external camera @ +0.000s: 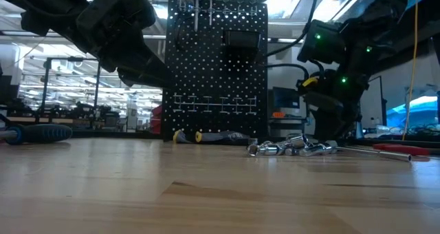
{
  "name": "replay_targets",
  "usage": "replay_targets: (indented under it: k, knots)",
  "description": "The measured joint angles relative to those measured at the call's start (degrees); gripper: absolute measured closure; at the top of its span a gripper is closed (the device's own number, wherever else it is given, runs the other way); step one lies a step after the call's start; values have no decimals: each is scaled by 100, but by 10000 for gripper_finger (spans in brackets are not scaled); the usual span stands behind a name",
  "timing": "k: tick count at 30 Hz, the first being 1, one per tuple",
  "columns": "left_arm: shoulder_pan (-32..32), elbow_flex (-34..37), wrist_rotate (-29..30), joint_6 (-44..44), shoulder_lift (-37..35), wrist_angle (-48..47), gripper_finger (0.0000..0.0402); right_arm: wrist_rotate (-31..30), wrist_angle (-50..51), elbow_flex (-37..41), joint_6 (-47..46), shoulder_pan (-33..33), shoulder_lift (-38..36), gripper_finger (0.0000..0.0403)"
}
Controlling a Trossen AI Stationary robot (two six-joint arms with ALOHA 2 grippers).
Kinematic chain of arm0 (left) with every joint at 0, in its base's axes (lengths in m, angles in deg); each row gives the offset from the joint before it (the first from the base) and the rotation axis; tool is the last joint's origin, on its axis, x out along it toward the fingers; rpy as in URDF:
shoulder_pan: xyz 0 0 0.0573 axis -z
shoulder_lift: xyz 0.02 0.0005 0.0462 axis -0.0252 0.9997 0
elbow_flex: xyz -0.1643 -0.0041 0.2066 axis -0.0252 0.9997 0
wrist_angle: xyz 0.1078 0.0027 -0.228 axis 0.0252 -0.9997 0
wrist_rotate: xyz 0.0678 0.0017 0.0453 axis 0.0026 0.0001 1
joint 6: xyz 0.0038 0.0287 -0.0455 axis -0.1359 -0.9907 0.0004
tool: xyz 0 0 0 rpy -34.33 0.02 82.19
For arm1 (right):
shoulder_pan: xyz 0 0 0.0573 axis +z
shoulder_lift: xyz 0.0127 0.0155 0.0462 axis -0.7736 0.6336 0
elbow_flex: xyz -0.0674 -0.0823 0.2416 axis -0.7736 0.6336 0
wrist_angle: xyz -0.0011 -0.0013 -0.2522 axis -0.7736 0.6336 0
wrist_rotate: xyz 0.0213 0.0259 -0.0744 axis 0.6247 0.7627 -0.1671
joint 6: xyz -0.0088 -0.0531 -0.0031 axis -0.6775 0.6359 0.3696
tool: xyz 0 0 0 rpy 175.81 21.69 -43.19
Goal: Hang tools onto peg board
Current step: Hang the black screwdriver on the pegboard
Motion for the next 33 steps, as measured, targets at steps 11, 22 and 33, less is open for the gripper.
replay_targets:
  k: [11,22,33]
  knots:
    - [0,0,0,-9,-1,6,234,-3,24,10,154,1,-61,282]
    - [0,0,0,-10,0,122,234,-23,31,35,305,26,-1205,284]
    - [0,-7,2,-278,-2,1796,234,328,-3657,22,1470,1246,-1306,283]
